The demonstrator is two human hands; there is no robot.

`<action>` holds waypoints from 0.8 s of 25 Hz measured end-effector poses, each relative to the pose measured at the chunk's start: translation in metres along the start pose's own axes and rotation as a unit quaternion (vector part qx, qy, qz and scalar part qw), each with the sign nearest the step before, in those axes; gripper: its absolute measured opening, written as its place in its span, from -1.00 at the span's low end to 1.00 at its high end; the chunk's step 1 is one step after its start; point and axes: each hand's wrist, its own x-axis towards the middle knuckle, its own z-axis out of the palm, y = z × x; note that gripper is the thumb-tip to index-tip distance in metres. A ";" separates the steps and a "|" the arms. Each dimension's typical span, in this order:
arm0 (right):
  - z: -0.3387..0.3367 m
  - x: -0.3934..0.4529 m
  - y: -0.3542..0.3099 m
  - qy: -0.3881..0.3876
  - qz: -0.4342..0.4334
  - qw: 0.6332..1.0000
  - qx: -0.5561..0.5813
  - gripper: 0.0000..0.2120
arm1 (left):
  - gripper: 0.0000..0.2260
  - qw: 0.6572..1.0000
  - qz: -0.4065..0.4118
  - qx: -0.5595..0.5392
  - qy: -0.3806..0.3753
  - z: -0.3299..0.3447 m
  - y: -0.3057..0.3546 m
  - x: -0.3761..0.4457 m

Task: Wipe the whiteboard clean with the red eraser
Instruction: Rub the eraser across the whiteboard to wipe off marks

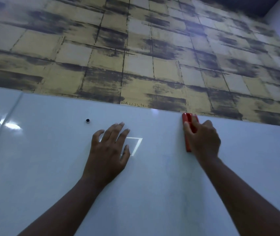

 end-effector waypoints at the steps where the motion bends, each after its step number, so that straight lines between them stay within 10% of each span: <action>1: -0.004 -0.001 0.008 -0.015 0.011 1.000 -0.002 -0.50 | -0.53 1.000 -0.001 0.004 0.001 0.001 0.000 0.000; 20: -0.068 -0.127 -0.031 -0.279 -0.158 0.947 -0.030 -0.45 | -0.41 0.996 -0.032 -0.027 -0.077 -0.027 0.036 -0.095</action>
